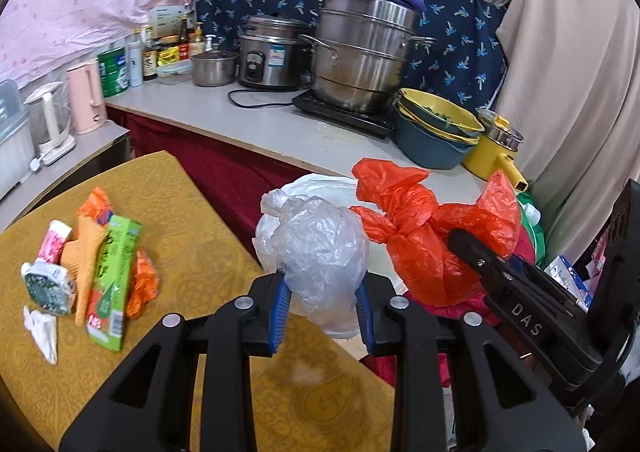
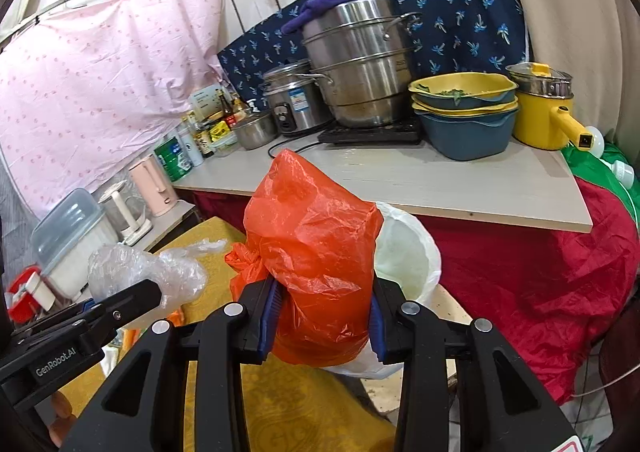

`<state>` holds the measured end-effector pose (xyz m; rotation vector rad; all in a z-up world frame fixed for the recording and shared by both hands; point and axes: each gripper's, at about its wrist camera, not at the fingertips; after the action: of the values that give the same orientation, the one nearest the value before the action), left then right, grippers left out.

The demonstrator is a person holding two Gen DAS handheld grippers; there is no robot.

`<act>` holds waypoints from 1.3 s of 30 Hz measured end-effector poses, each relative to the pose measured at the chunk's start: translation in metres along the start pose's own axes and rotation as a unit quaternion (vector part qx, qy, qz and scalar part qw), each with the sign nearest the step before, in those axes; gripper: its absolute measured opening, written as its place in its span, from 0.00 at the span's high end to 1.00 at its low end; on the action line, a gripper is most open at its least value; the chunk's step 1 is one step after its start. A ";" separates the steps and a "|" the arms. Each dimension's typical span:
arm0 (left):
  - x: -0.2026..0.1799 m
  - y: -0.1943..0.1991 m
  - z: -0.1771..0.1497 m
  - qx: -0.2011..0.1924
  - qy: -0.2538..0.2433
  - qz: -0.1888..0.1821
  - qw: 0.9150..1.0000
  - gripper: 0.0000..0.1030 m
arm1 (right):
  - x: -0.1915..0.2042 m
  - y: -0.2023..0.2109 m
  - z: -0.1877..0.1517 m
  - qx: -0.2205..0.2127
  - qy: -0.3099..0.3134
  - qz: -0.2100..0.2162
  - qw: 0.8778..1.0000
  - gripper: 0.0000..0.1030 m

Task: Collect trash
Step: 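Carry the clear and red plastic bags over the white bin with both tools, then open both tools to drop the plastic bags into the bin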

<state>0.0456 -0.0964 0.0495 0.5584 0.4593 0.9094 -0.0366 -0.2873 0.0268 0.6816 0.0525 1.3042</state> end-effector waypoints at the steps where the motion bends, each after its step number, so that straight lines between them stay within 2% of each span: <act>1: -0.004 -0.004 0.001 0.002 -0.003 -0.003 1.000 0.73 | -0.004 -0.002 0.000 0.000 -0.002 -0.002 1.000 0.66; 15: -0.038 -0.069 0.018 0.032 -0.032 -0.020 0.999 0.73 | -0.041 -0.039 0.012 0.004 -0.019 -0.025 1.000 0.66; 32: -0.037 -0.133 0.024 0.072 -0.029 -0.022 0.997 0.73 | -0.061 -0.091 0.014 0.030 -0.022 -0.041 0.998 0.66; 37: -0.034 -0.143 0.024 0.076 -0.026 -0.024 0.996 0.71 | -0.062 -0.101 0.012 0.037 -0.025 -0.043 0.998 0.63; 39: -0.032 -0.145 0.023 0.076 -0.024 -0.022 0.997 0.63 | -0.062 -0.104 0.012 0.039 -0.024 -0.045 0.998 0.63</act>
<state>0.1296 -0.2004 -0.0191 0.7050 0.4974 0.8210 0.0403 -0.3587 -0.0353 0.7686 0.0933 1.2037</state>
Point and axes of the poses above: each gripper's, at about its wrist camera, not at the fingertips, and y roughly against the way its jaws point, x to its left, z to its top, and after that the axes turned 4 degrees about z, right-handed
